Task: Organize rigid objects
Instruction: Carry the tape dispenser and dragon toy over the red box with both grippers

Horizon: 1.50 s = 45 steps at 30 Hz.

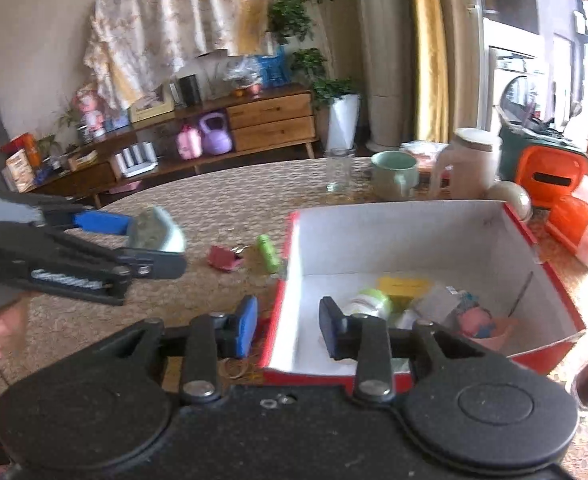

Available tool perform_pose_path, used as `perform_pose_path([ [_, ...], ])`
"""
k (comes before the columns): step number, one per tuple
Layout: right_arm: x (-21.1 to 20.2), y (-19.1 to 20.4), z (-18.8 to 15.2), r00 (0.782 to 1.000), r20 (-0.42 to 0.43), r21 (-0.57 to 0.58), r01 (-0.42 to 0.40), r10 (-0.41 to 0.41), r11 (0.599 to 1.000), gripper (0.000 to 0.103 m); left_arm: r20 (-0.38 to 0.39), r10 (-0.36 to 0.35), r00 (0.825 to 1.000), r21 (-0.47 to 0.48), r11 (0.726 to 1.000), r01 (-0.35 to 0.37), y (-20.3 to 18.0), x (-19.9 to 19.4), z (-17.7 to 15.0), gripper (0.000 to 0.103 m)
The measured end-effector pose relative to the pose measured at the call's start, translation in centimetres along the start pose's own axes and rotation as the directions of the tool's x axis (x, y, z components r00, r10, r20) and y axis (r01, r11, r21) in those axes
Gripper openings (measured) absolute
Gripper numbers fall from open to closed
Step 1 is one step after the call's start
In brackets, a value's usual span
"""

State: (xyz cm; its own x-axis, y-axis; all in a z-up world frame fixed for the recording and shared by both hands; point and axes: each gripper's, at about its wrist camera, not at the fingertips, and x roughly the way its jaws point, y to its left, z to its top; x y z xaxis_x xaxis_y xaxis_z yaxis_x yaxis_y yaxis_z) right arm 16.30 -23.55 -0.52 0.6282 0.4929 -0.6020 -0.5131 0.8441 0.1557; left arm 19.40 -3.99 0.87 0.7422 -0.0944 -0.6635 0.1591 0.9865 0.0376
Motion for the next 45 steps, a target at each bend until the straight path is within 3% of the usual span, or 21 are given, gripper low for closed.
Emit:
perform_pose_path([
  [6, 2.9, 4.0, -1.3, 0.996, -0.063, -0.04, -0.061, 0.059, 0.997, 0.038, -0.002, 0.017, 1.0, -0.014, 1.0, -0.017, 1.2, 0.2, -1.4, 0.082],
  [11, 6.4, 6.7, -2.0, 0.994, -0.087, -0.021, -0.069, 0.067, 0.997, 0.059, 0.006, 0.027, 1.0, -0.03, 0.999, -0.027, 3.2, -0.1, -2.6, 0.082],
  [19, 12.6, 9.6, -2.7, 0.992, -0.082, -0.028, 0.09, -0.092, 0.996, 0.059, 0.004, 0.071, 0.997, -0.074, 0.995, -0.07, 7.0, -0.2, -5.4, 0.082],
  [30, 17.5, 8.8, -3.6, 0.954, -0.109, 0.058, 0.286, -0.279, 0.956, 0.048, -0.05, 0.099, 0.994, -0.174, 0.979, -0.106, 10.4, 0.8, -9.9, 0.082],
  [36, 19.1, 7.8, -3.8, 0.944, -0.146, 0.08, 0.31, -0.296, 0.948, 0.044, -0.074, 0.087, 0.993, -0.187, 0.977, -0.1, 10.6, 1.4, -11.0, 0.082],
  [45, 18.9, 7.7, -3.9, 0.948, -0.129, 0.067, 0.3, -0.29, 0.952, 0.038, -0.079, 0.076, 0.994, -0.196, 0.976, -0.09, 10.5, 1.8, -11.1, 0.082],
])
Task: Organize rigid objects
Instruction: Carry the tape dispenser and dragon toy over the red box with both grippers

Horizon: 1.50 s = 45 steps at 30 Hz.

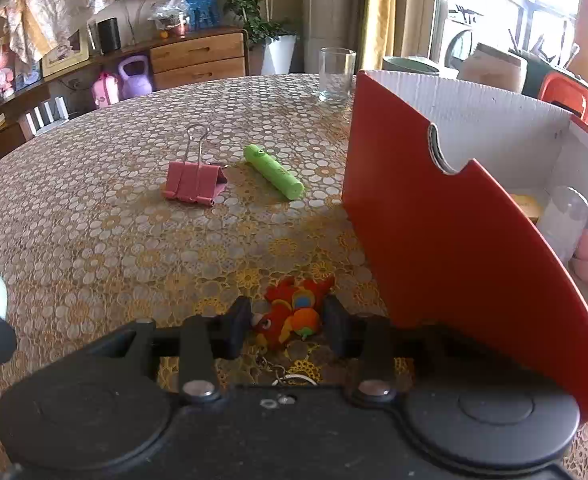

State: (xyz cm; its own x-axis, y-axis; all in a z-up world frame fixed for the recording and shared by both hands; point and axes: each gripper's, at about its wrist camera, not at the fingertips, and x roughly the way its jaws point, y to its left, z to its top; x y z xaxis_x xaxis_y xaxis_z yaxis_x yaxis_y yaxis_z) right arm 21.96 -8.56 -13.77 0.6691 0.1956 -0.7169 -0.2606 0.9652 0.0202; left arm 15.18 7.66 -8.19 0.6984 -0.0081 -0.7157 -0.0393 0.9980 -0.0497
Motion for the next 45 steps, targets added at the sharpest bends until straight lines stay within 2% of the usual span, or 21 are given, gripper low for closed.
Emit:
perform_pose_path([
  [10, -3.9, -0.5, 0.9, 0.994, 0.038, 0.008, -0.101, 0.101, 0.995, 0.038, 0.003, 0.0, 1.0, 0.01, 1.0, 0.0, -0.5, -0.8, 0.4, 0.082],
  [18, -8.6, -1.5, 3.0, 0.973, 0.059, -0.003, -0.222, 0.222, 0.975, 0.038, 0.021, -0.004, 1.0, 0.039, 0.999, 0.003, -1.7, -2.6, 1.3, 0.082],
  [26, -12.7, -3.9, 5.3, 0.957, 0.104, -0.027, -0.27, 0.272, 0.962, 0.038, 0.036, -0.029, 0.999, 0.069, 0.997, 0.026, -3.4, -4.5, 3.1, 0.082],
  [35, -14.9, -8.0, 7.0, 0.957, 0.177, -0.05, -0.223, 0.228, 0.974, 0.038, 0.051, -0.07, 0.996, 0.134, 0.989, 0.062, -7.0, -6.1, 6.1, 0.082],
  [40, -14.7, -11.2, 7.8, 0.962, 0.193, -0.01, -0.196, 0.194, 0.981, 0.038, 0.046, -0.101, 0.994, 0.15, 0.984, 0.093, -9.3, -6.4, 7.4, 0.082],
  [45, -14.4, -14.6, 7.7, 0.967, 0.2, 0.024, -0.166, 0.158, 0.986, 0.038, 0.05, -0.112, 0.993, 0.207, 0.973, 0.099, -12.4, -6.1, 8.6, 0.082],
])
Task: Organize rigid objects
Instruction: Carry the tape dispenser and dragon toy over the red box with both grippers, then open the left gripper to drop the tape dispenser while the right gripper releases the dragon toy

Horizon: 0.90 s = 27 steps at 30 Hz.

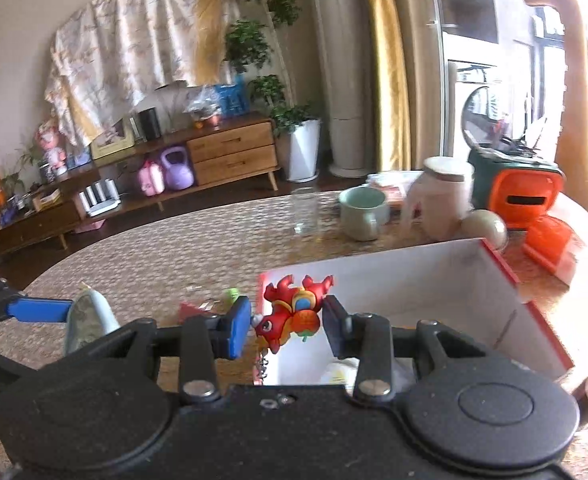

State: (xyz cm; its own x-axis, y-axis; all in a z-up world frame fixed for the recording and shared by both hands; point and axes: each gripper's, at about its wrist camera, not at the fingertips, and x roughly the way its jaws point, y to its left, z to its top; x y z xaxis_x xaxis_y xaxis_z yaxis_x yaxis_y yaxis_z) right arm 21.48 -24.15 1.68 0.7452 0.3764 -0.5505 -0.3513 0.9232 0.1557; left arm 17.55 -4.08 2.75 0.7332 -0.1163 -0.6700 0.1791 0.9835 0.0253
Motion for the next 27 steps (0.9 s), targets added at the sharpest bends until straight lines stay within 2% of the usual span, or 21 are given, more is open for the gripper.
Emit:
perform_pose_path([
  [14, 1.0, -8.2, -1.9, 0.994, -0.055, 0.045, 0.1, -0.098, 0.994, 0.038, -0.026, -0.06, 0.998, 0.097, 0.993, 0.062, -7.1, 6.0, 3.9, 0.082],
  [23, 3.3, -10.5, -4.0, 0.983, -0.127, 0.007, 0.131, -0.129, 0.991, 0.038, -0.071, -0.051, 0.996, 0.119, 0.991, 0.06, -9.7, 12.3, 6.0, 0.082],
  [27, 4.5, -10.6, -4.6, 0.977, -0.155, -0.043, 0.142, -0.147, 0.989, 0.038, -0.123, -0.043, 0.991, 0.109, 0.992, 0.057, -10.0, 15.7, 6.6, 0.082],
])
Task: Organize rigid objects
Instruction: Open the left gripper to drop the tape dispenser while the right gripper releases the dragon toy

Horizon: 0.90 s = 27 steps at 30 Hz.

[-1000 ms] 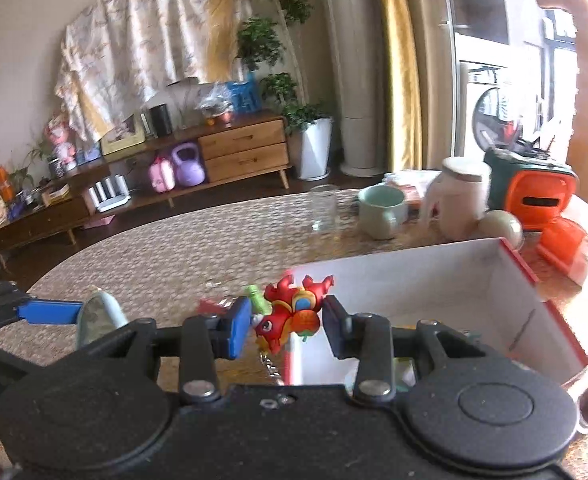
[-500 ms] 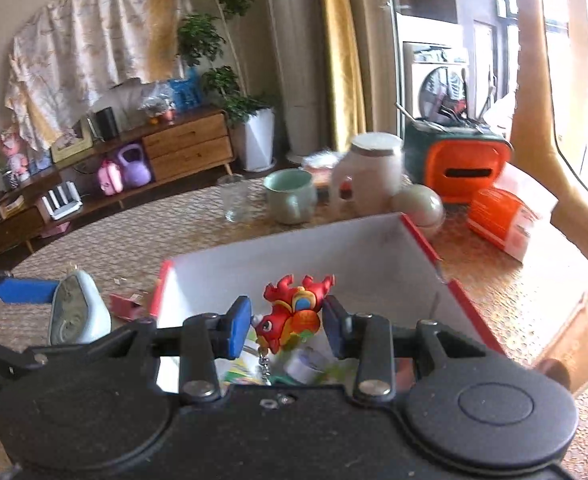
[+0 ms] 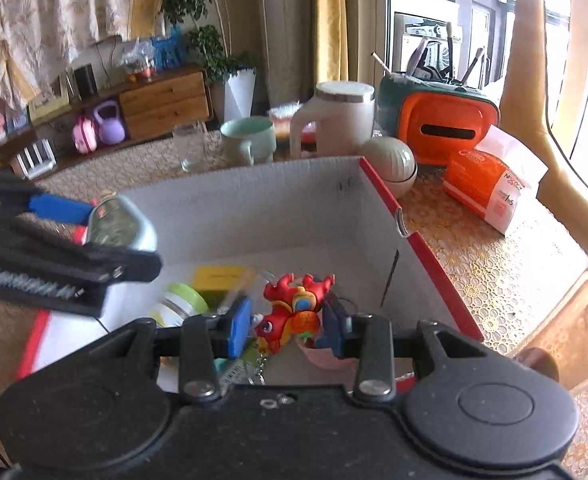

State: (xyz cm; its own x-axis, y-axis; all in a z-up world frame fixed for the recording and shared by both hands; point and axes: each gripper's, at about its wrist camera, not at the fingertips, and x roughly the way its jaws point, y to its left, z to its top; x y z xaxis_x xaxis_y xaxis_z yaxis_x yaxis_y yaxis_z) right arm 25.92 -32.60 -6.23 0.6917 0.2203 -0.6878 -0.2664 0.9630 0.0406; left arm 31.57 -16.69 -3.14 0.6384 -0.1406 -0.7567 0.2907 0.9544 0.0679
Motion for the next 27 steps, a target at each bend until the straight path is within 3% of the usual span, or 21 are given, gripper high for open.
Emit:
perform_pose_path([
  [9, 2.1, 1.0, -1.0, 0.998, -0.063, -0.079, 0.005, -0.01, 0.997, 0.038, -0.099, -0.003, 0.995, -0.025, 1.0, 0.001, -0.2, 6.3, 1.1, 0.082],
  [20, 3.4, 1.3, -1.2, 0.996, -0.091, -0.096, 0.004, -0.013, 0.995, 0.04, -0.175, -0.014, 0.985, -0.008, 1.0, 0.013, -0.6, 9.7, 2.3, 0.082],
  [27, 3.3, 1.1, -1.0, 0.996, -0.088, -0.077, -0.003, -0.004, 0.997, 0.044, -0.241, -0.039, 0.97, -0.056, 0.998, 0.026, 0.0, 11.1, 2.3, 0.082],
])
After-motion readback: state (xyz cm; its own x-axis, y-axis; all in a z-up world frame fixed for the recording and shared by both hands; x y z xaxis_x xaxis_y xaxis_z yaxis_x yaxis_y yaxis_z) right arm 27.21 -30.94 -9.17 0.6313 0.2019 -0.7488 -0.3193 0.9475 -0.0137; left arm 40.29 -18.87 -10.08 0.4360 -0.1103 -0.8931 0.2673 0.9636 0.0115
